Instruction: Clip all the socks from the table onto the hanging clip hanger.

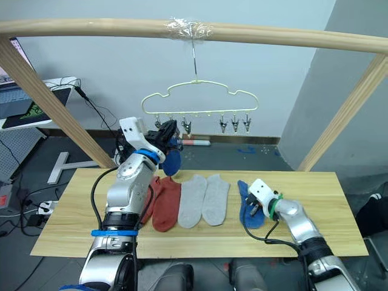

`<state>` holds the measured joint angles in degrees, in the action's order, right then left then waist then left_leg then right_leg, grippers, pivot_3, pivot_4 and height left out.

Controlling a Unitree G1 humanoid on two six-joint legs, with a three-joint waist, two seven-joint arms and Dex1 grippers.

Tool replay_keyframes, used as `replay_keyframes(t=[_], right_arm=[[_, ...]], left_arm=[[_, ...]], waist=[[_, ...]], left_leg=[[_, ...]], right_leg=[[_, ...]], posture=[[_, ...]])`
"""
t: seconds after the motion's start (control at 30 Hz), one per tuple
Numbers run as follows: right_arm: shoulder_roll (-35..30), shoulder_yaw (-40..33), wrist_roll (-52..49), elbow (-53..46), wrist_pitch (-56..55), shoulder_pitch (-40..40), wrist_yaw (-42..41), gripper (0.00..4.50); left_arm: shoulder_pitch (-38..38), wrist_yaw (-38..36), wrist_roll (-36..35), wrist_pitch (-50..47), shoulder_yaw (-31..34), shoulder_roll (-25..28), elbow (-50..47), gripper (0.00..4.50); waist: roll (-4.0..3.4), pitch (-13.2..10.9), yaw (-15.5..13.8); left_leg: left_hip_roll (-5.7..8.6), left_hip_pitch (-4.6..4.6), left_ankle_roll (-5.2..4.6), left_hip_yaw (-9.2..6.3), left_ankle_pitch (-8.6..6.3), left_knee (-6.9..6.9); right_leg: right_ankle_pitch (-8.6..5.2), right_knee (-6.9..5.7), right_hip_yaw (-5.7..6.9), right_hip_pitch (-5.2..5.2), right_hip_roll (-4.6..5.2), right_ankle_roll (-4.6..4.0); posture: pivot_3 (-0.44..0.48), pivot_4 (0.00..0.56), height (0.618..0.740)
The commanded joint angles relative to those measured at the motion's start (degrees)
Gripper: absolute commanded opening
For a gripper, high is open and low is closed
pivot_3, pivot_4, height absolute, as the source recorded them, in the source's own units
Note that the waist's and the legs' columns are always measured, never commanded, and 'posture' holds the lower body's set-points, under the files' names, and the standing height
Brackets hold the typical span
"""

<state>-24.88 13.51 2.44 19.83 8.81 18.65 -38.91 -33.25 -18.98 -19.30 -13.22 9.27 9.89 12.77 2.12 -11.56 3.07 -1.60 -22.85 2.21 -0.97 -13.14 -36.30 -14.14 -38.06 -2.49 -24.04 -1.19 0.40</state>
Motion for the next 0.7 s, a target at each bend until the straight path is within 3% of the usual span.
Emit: replay_keyframes(t=[0.03,0.23,0.47,0.7], right_arm=[[0.36,-0.19,-3.08,-13.31,1.38,-0.22,-3.01,0.02],[4.18,3.97,-0.27,-20.58,4.82,3.35,-1.52,0.02],[10.74,5.32,0.85,-16.47,7.01,9.81,1.37,0.02],[12.95,5.10,1.10,-12.18,4.67,14.35,2.20,0.02]], left_arm=[[-0.40,-1.99,-8.31,-9.22,3.77,0.27,-1.70,0.00],[-1.12,-0.44,-15.45,-16.18,8.63,0.86,-1.92,0.00],[-1.20,-0.24,-21.31,-22.21,9.36,0.24,-5.93,0.00],[1.34,-0.30,-23.66,-26.33,8.10,0.24,-11.49,0.00]], waist=[[0.00,0.00,0.26],[0.00,0.00,0.30],[0.00,0.00,0.05],[-0.01,-0.01,-0.36]], left_leg=[[0.00,0.02,0.00,-0.01,0.00,0.00],[-0.07,0.10,0.00,-0.30,0.00,0.00],[-0.07,0.07,0.02,-0.29,0.01,-0.01],[-0.06,-0.06,0.02,-0.35,0.01,0.00]], right_leg=[[0.00,-0.02,0.00,0.00,-0.02,0.00],[0.00,-0.13,0.15,0.02,-0.21,0.00],[0.01,-0.11,0.11,0.01,-0.15,-0.01],[0.01,-0.01,0.10,-0.02,0.21,-0.01]], posture=[[-0.021,0.209,0.740],[-0.026,0.207,0.740],[-0.010,0.203,0.740],[0.011,0.203,0.740]])
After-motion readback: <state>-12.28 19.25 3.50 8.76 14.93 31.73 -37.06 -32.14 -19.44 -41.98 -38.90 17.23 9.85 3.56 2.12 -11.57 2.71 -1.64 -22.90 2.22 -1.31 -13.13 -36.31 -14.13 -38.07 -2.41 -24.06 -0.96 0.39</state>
